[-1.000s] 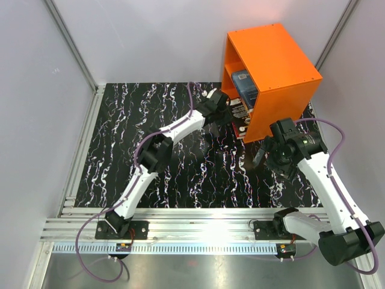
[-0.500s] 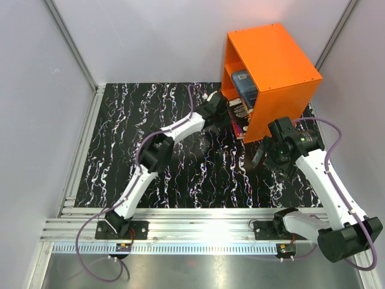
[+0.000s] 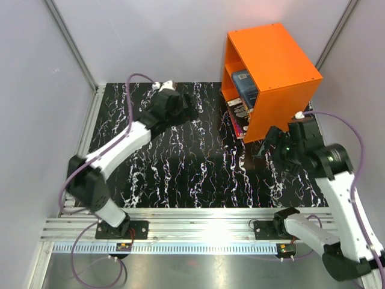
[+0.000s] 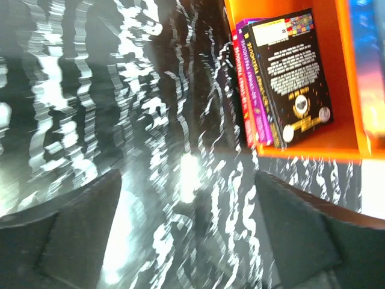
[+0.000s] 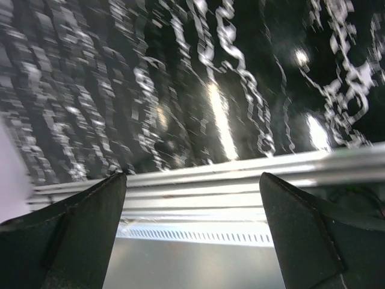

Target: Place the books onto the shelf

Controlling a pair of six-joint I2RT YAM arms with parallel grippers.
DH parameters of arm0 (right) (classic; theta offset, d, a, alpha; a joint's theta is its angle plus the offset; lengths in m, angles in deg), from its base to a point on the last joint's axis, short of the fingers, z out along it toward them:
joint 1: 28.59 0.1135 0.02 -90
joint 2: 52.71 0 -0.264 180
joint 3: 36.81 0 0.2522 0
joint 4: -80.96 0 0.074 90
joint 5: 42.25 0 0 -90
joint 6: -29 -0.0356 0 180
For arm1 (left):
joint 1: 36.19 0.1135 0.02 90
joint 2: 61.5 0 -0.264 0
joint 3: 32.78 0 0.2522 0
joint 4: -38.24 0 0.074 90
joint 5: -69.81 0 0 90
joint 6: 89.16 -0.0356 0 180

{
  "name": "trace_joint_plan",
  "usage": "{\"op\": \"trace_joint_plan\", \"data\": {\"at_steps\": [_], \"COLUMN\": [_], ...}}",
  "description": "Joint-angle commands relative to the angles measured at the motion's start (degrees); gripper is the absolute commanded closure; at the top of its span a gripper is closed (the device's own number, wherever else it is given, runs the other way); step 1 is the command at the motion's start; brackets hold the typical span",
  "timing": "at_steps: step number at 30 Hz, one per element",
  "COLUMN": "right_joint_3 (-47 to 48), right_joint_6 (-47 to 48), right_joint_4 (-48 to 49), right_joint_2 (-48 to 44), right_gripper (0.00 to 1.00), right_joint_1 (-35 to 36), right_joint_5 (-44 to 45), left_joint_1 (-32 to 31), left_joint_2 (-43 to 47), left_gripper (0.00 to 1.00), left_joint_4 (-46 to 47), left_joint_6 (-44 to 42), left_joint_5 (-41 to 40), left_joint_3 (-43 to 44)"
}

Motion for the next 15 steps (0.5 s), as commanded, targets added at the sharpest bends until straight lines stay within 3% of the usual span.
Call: {"op": "trace_joint_plan", "data": {"at_steps": [1, 6, 9, 15], "right_joint_3": [5.41, 4.98, 2.00, -4.34], "right_joint_6": [1.27, 0.93, 0.49, -3.11], "right_joint_4": [4.78, 6.01, 8.82, 11.91], "right_joint_2": [-4.96, -9.88, -15.14, -26.22], "right_gripper": [0.00, 0.00, 0.00, 0.00], "right_joint_1": [0.26, 0.35, 0.35, 0.35], "right_joint_5": [0.32, 1.91, -0.79, 0.85], "left_joint_1": [-0.52, -0.25, -0.25, -0.34], "left_joint_2": [9.88, 29.00, 43.06, 63.93], "left_gripper": [0.01, 0.01, 0.01, 0.01], "left_joint_4": [-5.08, -4.14, 5.52, 11.34], "left_joint_6": [-6.99, -8.65, -15.65, -25.78], "left_joint_5": [-6.71, -16.11, -19.29, -29.29], "left_joint_3": [-6.51, -20.65, -33.28, -49.46]}}
